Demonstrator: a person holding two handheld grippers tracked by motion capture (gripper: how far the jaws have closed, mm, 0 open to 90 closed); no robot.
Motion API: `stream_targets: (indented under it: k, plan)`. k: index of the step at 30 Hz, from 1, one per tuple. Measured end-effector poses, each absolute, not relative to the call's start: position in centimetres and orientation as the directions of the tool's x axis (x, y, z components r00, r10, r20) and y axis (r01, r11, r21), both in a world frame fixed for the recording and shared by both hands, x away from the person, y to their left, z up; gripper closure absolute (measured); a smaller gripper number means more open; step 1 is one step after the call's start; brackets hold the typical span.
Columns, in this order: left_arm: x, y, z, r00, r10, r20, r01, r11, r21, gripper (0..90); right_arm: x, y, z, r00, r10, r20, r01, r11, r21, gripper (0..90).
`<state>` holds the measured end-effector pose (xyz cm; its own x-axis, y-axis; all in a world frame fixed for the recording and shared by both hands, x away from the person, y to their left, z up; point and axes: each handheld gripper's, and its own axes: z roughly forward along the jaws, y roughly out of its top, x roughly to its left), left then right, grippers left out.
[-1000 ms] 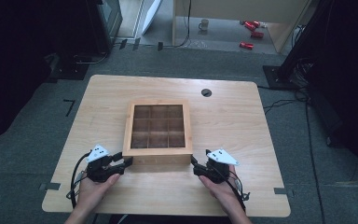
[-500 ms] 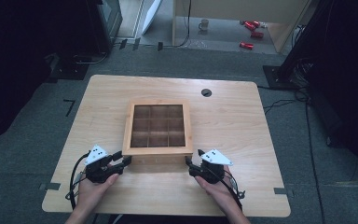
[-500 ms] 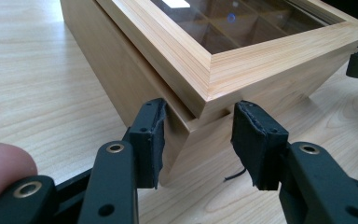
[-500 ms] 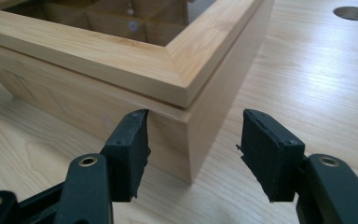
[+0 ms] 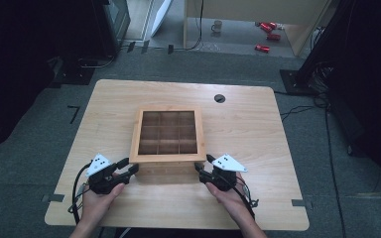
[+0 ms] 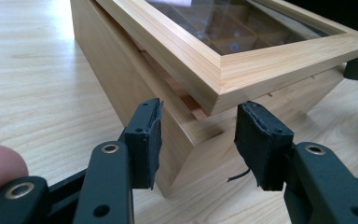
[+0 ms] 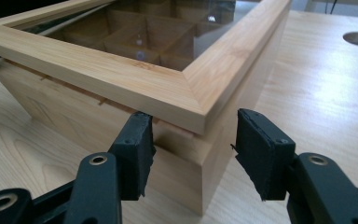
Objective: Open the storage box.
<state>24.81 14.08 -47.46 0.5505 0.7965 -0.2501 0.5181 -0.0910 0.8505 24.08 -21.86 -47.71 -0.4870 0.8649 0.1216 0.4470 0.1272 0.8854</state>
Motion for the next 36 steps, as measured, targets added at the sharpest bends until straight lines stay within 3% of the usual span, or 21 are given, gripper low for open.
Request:
stream_targets:
  k: [16, 24, 36]
  plan:
    - [25.3, 14.0, -47.8, 0.522, 0.811, -0.264, 0.542, -0.077, 0.837, 47.2, 24.5, -21.4, -45.8, -0.503, 0.863, 0.04, 0.367, 0.171, 0.914, 44.8]
    - [25.3, 14.3, -47.9, 0.521, 0.807, -0.277, 0.549, -0.069, 0.833, 46.1, 25.1, -21.6, -44.2, -0.497, 0.867, -0.01, 0.305, 0.186, 0.934, 36.0]
    - [25.2, 15.9, -48.2, 0.524, 0.791, -0.316, 0.576, -0.055, 0.815, 44.1, 26.8, -21.0, -42.8, -0.495, 0.859, -0.132, 0.198, 0.259, 0.945, 35.6]
